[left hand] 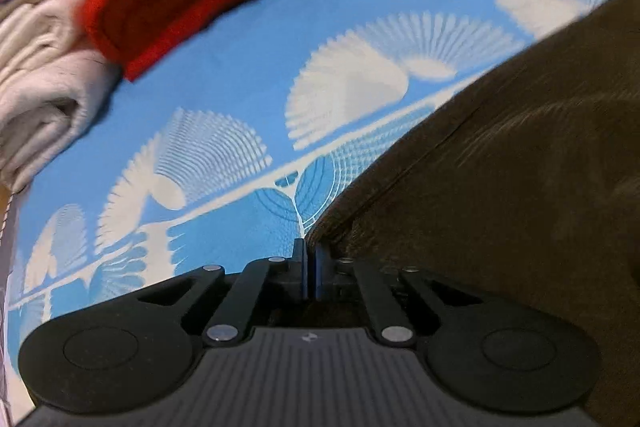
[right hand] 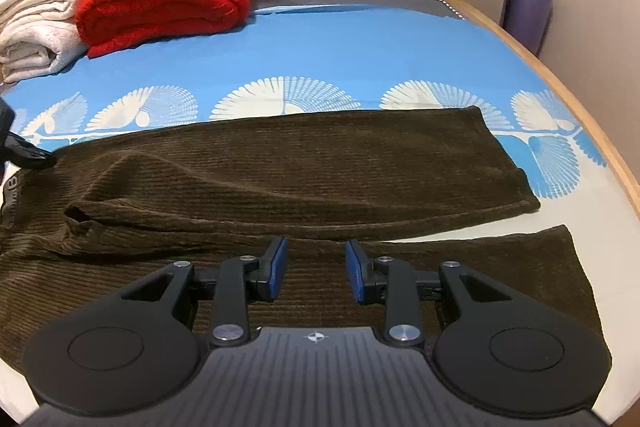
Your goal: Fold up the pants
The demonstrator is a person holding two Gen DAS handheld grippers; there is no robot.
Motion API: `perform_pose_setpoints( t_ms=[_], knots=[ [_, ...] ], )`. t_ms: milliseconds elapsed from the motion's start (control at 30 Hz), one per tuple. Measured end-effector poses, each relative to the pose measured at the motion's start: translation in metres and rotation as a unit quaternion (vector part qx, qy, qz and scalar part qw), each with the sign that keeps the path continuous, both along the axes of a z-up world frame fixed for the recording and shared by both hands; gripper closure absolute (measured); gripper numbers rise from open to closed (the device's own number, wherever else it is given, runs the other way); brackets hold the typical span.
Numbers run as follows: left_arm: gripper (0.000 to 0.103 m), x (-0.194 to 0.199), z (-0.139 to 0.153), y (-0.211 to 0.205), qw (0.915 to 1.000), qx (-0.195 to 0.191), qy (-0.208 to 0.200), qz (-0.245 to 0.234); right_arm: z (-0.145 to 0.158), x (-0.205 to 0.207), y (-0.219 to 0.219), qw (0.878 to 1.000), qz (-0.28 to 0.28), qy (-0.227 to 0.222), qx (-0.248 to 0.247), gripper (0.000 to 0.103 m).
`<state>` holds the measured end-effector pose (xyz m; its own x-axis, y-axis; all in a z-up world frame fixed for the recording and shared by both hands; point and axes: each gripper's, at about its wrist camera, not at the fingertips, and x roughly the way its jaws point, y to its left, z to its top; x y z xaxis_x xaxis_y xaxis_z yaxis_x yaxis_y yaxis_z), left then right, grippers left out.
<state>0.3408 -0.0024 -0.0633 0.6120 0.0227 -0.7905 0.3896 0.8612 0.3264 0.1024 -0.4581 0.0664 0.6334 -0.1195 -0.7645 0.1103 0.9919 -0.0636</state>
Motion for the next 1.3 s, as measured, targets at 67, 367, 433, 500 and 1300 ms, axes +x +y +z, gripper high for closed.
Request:
perform_pose_setpoints(
  t_ms=[67, 367, 433, 500, 1300],
  knots=[
    [0.1, -0.026, 0.022, 0.0, 0.9996, -0.014, -0.025, -0.007, 0.0, -0.003, 0.0, 1.0, -0.005, 0.001, -0.004, 0.069],
    [0.1, -0.216, 0.075, 0.001, 0.9896, -0.089, 0.015, -0.112, 0.002, -0.03, 0.0, 1.0, -0.024, -0.003, 0.006, 0.069],
    [0.1, -0.244, 0.059, 0.0, 0.9877, -0.088, 0.053, -0.118, 0.002, -0.038, 0.0, 1.0, -0.028, -0.002, 0.004, 0.069],
    [0.095, -0.252, 0.048, 0.007, 0.9848, -0.11, 0.099, -0.091, 0.002, -0.044, -0.003, 0.999, -0.037, 0.0, 0.01, 0.069],
    [0.044, -0.166, -0.003, 0.118, 0.8217, -0.419, 0.246, 0.298, 0.004, -0.043, -0.017, 0.994, -0.09, -0.026, 0.059, 0.068]
  ],
)
